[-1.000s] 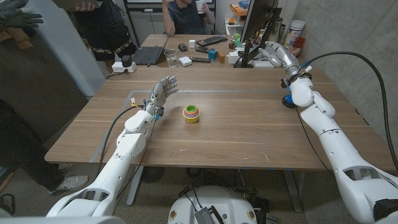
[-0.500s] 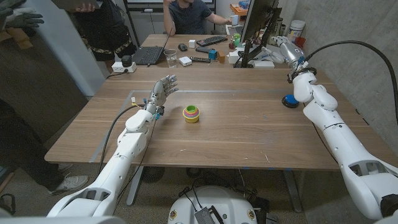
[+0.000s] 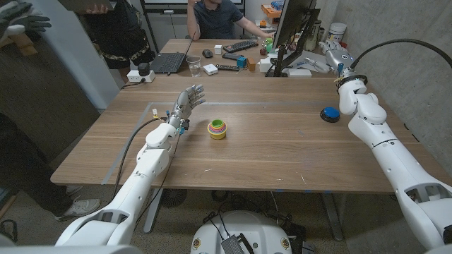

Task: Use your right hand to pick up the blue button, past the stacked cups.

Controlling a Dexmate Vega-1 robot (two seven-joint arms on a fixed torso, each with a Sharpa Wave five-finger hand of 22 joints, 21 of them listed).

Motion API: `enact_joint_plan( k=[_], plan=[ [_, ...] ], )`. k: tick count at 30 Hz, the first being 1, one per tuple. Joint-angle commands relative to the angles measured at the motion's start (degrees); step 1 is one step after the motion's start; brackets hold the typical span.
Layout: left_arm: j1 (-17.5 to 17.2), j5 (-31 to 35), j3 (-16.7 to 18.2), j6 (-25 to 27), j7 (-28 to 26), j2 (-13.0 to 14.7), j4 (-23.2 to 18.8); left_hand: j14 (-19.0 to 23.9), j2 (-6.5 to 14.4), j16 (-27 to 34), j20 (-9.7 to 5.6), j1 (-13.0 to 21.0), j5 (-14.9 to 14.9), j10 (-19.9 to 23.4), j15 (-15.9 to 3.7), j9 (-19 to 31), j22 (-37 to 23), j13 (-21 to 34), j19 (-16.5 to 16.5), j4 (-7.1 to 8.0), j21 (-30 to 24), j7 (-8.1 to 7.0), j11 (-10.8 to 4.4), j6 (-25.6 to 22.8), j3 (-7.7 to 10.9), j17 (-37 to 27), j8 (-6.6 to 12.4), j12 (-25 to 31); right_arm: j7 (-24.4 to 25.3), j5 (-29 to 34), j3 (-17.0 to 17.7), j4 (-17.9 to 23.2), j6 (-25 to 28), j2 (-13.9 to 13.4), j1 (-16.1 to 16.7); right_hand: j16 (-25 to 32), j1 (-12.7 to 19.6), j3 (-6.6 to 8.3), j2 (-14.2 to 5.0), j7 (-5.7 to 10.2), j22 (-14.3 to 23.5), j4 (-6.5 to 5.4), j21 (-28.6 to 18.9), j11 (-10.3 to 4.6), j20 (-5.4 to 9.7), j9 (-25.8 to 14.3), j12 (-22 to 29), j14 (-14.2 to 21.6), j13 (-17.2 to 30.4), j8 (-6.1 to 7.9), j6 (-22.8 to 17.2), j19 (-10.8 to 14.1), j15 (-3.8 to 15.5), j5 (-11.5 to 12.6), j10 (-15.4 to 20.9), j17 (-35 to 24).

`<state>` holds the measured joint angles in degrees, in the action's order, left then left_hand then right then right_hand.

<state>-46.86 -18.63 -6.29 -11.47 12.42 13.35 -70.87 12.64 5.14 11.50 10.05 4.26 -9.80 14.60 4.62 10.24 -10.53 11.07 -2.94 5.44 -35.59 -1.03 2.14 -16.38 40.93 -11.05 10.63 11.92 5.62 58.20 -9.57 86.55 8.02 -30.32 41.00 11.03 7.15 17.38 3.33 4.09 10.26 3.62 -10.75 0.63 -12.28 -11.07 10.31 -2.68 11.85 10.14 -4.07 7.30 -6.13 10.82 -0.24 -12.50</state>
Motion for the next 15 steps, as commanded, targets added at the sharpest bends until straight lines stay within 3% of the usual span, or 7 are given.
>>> enact_joint_plan(
  k=[1, 15],
  plan=[
    [0.98, 0.33, -0.38, -0.38, 0.81, -0.30, 1.33, 0.26, -0.07, 0.27, 0.45, -0.29, -0.28, 0.01, 0.14, 0.28, -0.31, 0.13, -0.27, -0.16, 0.11, -0.13, -0.04, -0.18, 0.05, -0.23, 0.13, 0.06, -3.53, 3.26, -0.93, 2.10, 6.25, -1.69, 1.60, 0.09, 0.35, -0.16, 0.60, 0.35, 0.22, 0.04, -0.28, 0.19, -0.22, -0.19, -0.04, -0.24, 0.28, 0.22, 0.25, -0.20, -0.12, 0.31, -0.55, 0.03],
    [1.75, 0.51, -0.42, -0.65, 1.43, -0.70, 2.94, 0.16, -0.25, 0.23, 0.45, -0.39, -0.26, -0.15, 0.12, 0.28, -0.31, 0.13, -0.23, -0.20, 0.29, -0.17, 0.01, -0.01, -0.09, -0.23, 0.09, 0.01, -7.18, 4.30, -1.10, 3.67, 8.99, -3.01, 2.97, 0.53, 0.71, -0.22, 0.68, 1.11, 0.22, 0.41, -0.44, 0.17, -0.23, -0.22, 0.41, 0.27, 0.27, 0.77, -0.28, 0.04, -0.51, 0.37, -0.64, 0.18]
  ],
)
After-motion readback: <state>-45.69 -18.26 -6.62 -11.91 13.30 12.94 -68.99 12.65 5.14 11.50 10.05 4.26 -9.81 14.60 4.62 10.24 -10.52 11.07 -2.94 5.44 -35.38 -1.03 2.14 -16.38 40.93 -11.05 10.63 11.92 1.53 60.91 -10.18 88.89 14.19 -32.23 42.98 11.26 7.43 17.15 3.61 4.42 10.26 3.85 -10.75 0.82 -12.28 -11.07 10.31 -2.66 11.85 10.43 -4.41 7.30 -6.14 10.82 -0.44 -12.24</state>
